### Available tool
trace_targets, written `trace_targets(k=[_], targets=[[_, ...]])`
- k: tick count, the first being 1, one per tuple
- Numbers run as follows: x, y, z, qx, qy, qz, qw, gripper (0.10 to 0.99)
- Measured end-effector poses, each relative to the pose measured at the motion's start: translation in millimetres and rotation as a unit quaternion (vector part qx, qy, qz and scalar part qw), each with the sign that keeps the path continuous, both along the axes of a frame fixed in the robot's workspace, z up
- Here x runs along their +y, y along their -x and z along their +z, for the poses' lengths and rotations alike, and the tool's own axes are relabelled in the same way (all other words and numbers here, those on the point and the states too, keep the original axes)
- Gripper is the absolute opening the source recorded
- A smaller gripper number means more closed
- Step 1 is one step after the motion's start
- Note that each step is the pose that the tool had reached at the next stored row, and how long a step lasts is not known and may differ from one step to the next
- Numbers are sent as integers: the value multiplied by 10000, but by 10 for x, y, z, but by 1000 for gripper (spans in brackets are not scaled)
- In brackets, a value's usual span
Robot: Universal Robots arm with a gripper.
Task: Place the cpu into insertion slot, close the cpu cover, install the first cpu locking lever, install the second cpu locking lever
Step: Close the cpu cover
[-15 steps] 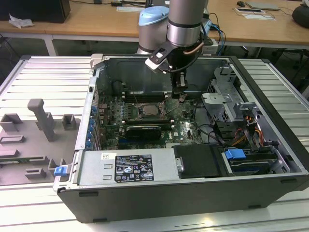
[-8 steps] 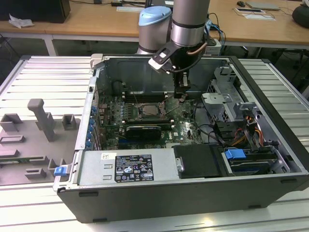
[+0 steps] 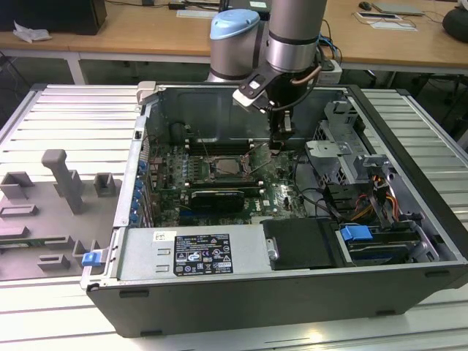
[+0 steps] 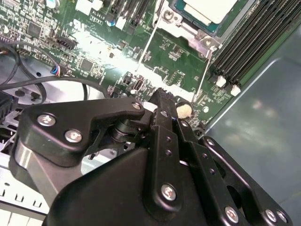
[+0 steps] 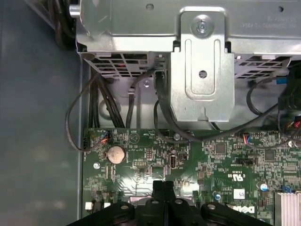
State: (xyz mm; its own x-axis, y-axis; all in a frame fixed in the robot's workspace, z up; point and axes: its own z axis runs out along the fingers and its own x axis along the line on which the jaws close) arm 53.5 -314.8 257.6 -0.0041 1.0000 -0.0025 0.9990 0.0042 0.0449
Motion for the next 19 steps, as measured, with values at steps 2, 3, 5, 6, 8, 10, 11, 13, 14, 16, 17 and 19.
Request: trace_targets(k=[2,3,5,6,8,10,11,13,14,16,17,19], targets=[[0,-20,-5,0,0,10,10000,106],[0,-40,-8,0,0,19,10000,106],[1,-57,-15,0,0,33,10000,106],[1,-66,-21,0,2,45,10000,106],[0,-73,-38,0,3,64,10000,106],[0,-77,-73,0,4,78,10000,106],[0,-77,-97,1,4,82,10000,106],[0,-76,-107,2,4,87,10000,106],[0,-67,-110,1,4,89,10000,106],[0,-40,-112,2,4,91,10000,106],[0,-23,-112,2,4,92,10000,106],[0,13,-112,2,4,94,10000,106]])
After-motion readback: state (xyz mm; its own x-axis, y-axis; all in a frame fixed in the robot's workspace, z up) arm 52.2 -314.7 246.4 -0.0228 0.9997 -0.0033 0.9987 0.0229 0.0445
